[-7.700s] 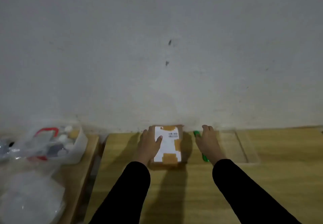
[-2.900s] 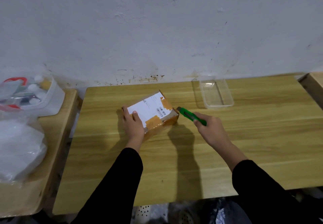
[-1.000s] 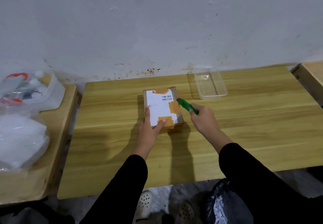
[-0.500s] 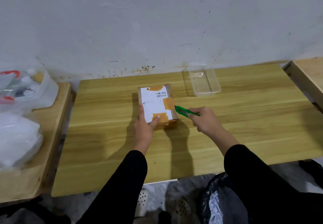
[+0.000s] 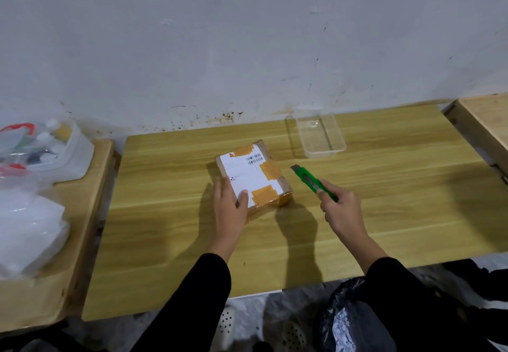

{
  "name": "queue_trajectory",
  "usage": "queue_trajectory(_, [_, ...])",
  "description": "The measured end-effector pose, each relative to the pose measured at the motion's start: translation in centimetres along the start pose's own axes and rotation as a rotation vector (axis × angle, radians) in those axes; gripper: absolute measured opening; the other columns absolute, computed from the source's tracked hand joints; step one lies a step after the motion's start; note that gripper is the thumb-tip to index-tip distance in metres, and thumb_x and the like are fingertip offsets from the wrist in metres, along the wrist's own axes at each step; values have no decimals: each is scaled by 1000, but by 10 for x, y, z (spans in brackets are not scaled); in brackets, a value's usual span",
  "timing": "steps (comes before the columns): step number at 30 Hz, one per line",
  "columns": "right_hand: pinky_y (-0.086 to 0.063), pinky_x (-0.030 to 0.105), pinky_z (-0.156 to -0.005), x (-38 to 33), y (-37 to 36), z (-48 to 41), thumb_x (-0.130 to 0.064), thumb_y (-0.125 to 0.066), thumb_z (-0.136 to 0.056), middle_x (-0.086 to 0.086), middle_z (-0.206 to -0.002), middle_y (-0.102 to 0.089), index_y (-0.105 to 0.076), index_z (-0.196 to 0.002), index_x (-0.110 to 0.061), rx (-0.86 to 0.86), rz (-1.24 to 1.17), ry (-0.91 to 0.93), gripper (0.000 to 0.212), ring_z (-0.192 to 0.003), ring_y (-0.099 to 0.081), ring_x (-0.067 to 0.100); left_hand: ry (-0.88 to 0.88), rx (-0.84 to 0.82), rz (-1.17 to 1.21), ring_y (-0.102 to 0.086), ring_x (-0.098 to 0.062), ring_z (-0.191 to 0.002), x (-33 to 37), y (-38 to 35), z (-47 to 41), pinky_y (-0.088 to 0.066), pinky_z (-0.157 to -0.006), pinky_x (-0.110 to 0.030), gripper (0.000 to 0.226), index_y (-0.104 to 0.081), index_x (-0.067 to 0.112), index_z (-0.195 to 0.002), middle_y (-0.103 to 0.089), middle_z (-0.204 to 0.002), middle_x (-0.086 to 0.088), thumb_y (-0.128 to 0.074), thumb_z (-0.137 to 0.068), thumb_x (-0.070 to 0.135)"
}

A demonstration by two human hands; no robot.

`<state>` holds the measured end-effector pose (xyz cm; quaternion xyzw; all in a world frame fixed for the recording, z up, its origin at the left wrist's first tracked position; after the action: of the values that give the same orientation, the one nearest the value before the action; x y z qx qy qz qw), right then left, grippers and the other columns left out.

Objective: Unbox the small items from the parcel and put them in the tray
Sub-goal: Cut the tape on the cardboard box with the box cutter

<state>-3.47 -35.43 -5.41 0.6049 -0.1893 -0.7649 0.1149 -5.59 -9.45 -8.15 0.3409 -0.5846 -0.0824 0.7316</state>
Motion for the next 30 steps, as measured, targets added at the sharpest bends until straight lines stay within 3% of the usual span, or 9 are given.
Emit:
queue_trajectory(3, [-33, 24, -42, -3, -8, -5, -12, -49, -92, -9, -56, -48, -54, -127, -14, -16, -24, -5, 35, -47, -37, 11, -88, -57, -252, -2, -21, -147, 6, 4, -32, -7, -116, -29, 59, -23, 5, -146, -9, -158, -8, -44, -97, 29])
queue_trajectory(5, [-32, 29, -46, -4, -14, -9, -11, -49, -92, -8, -54, -47, -55, -126, -14, -30, -40, -1, 35, -49, -36, 13, -156, -87, -389, -3, -20, -146, 13, 6, -52, -10, -116, -28, 60, -23, 6, -146, -11, -158, -7, -43, -97, 35])
queue_trajectory(11, [-30, 28, -46, -3, -18, -25, -9, -50, -92, -11, -49, -46, -56, -125, -14, -13, -58, -22, 34, -46, -34, 13, -227, -296, -503, 2, -19, -147, 16, -15, -83, -11, -117, -36, 65, -15, 21, -149, -5, -159, -4, -36, -95, 49])
queue_trajectory(19, [-35, 29, -46, -7, -24, -43, -10, -50, -92, -10, -59, -52, -54, -127, -14, -9, -21, -35, 35, -50, -40, 11, -329, -281, -553, -16, -19, -142, 19, -14, -96, -27, -110, -36, 59, -22, 29, -148, -27, -152, -3, -36, -94, 50])
queue_trajectory(23, [-35, 30, -47, -11, -25, -48, -10, -50, -92, -9, -56, -50, -55, -126, -14, -1, -26, -40, 35, -49, -39, 12, -228, -156, -561, -26, -21, -135, 17, -5, -106, -33, -103, -34, 59, -24, 27, -147, -35, -145, -4, -35, -94, 52])
queue_trajectory(28, [-35, 30, -47, -16, -19, -47, -10, -50, -92, -6, -56, -50, -56, -126, -14, 20, -10, -21, 35, -48, -39, 14, 110, 49, -479, -31, -30, -127, 0, 17, -89, -31, -102, -39, 59, -23, 23, -146, -38, -140, -15, -32, -95, 50])
queue_trajectory(30, [-35, 28, -46, -16, -17, -46, -10, -50, -91, -6, -56, -50, -56, -125, -13, 18, -8, -26, 35, -47, -39, 14, 169, 78, -489, -34, -31, -124, -6, 22, -72, -32, -100, -40, 60, -20, 21, -147, -41, -136, -16, -33, -95, 49])
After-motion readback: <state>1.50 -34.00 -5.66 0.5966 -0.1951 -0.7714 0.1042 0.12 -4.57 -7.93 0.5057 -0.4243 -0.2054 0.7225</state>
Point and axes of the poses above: each hand's wrist, its own z-axis away from the middle knuckle, its own y-axis out of the back of the hand, x = y × z, the point moved 10 cm from there along -z, towards the middle knuckle
